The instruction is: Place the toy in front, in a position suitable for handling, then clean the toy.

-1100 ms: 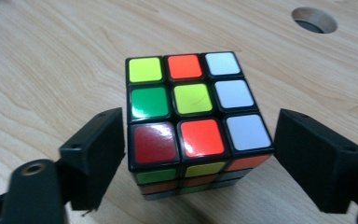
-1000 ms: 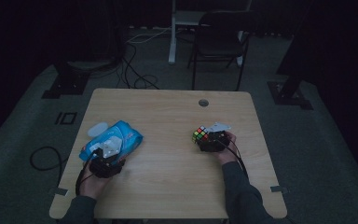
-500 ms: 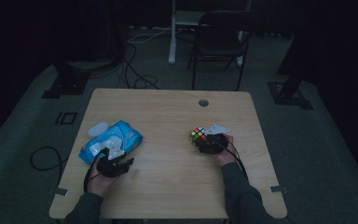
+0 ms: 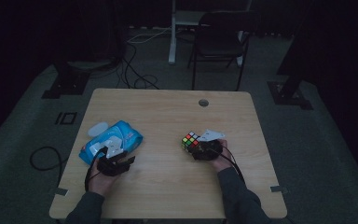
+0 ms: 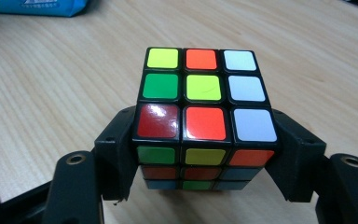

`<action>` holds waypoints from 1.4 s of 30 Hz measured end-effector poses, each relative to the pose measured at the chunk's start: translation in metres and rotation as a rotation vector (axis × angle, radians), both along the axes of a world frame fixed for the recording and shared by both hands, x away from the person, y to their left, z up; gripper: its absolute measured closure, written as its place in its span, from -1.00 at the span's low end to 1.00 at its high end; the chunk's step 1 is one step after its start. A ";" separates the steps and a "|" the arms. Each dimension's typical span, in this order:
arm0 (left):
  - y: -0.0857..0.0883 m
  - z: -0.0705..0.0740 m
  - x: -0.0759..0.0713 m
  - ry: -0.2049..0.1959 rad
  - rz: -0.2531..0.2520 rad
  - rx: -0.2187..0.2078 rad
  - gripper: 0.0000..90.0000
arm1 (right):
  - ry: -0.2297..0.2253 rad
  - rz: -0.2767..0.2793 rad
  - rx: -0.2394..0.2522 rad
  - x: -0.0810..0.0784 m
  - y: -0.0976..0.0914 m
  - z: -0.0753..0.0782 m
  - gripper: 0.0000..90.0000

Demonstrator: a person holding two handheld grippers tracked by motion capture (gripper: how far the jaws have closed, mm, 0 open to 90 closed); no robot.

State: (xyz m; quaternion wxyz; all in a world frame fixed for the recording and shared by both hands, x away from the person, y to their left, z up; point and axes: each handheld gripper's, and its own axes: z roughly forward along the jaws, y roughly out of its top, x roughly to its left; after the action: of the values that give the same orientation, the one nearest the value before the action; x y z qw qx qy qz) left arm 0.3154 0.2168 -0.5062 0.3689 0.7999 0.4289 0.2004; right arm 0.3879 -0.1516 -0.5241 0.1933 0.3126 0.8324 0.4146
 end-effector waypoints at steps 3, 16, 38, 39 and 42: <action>-0.001 0.000 0.001 -0.003 0.000 -0.008 0.26 | 0.009 0.007 0.000 -0.002 0.003 -0.003 -0.24; 0.002 0.011 0.001 -0.033 0.007 -0.029 0.18 | 0.025 0.019 0.016 -0.009 0.006 -0.010 -0.41; 0.067 0.051 -0.006 -0.148 0.167 -0.032 -0.01 | 0.031 -0.013 0.048 -0.015 -0.007 -0.008 -0.59; 0.071 0.051 -0.005 -0.143 0.177 -0.028 -0.01 | 0.030 -0.016 0.049 -0.015 -0.007 -0.008 -0.58; 0.081 0.048 -0.002 -0.125 0.213 -0.017 0.00 | 0.035 -0.018 0.047 -0.015 -0.008 -0.009 -0.59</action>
State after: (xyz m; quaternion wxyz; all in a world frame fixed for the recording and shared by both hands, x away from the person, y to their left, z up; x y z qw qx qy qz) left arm 0.3130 0.2974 -0.4582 0.3782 0.7325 0.4893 0.2846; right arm 0.3731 -0.1595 -0.5334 0.1749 0.3318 0.8229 0.4268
